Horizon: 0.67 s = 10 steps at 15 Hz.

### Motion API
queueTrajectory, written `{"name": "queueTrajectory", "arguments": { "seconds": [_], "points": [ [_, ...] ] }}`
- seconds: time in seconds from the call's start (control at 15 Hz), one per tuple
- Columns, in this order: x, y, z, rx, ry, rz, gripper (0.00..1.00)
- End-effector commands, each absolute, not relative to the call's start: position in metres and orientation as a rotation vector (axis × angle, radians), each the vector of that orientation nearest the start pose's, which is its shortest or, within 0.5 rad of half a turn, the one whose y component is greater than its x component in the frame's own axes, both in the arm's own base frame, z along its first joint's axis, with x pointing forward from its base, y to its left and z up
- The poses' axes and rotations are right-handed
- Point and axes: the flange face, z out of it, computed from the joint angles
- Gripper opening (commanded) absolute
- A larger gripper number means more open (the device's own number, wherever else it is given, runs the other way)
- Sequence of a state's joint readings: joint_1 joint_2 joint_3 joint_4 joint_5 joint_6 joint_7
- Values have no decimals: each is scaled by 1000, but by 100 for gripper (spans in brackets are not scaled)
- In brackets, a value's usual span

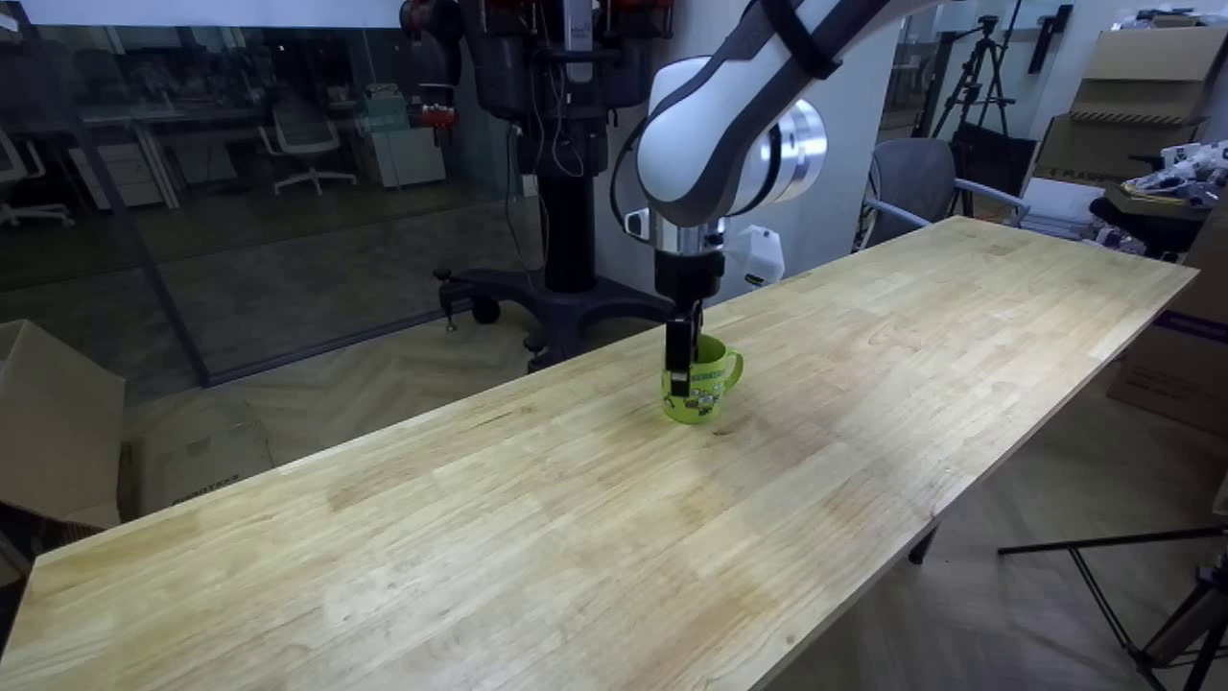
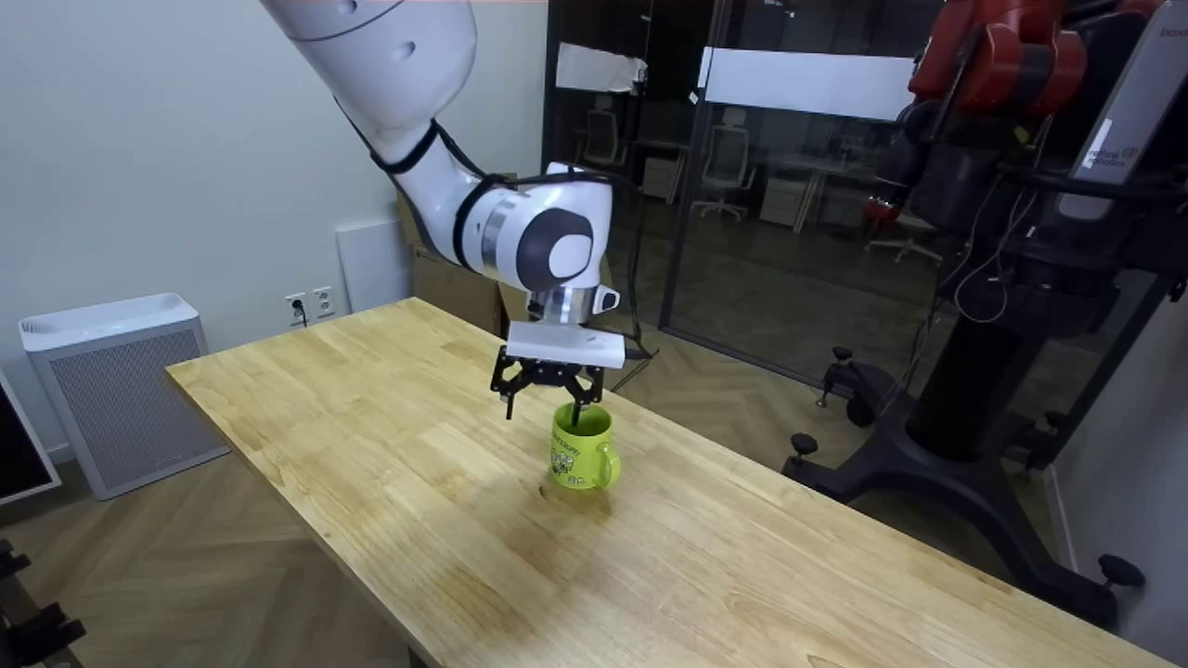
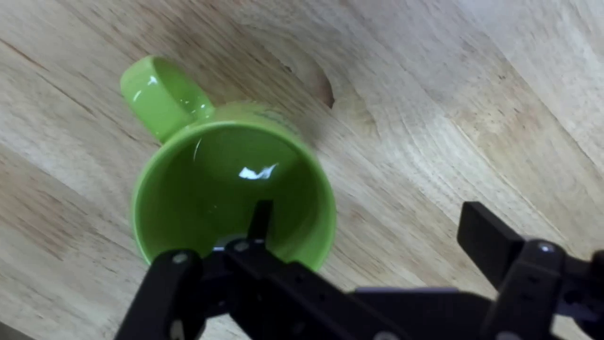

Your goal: Move the mug forward

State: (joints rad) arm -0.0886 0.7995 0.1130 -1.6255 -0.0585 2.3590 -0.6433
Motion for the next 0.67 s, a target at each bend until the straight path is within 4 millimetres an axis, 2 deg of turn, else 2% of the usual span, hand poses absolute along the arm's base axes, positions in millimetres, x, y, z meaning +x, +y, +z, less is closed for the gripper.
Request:
{"name": "queueTrajectory", "arguments": {
  "seconds": [0.0,0.07,0.6],
  "points": [
    [672,4,143,-2912,-977,44,94],
    [671,3,141,-2911,-975,41,74],
    [667,-6,141,-2939,-986,8,19]
  ]
}}
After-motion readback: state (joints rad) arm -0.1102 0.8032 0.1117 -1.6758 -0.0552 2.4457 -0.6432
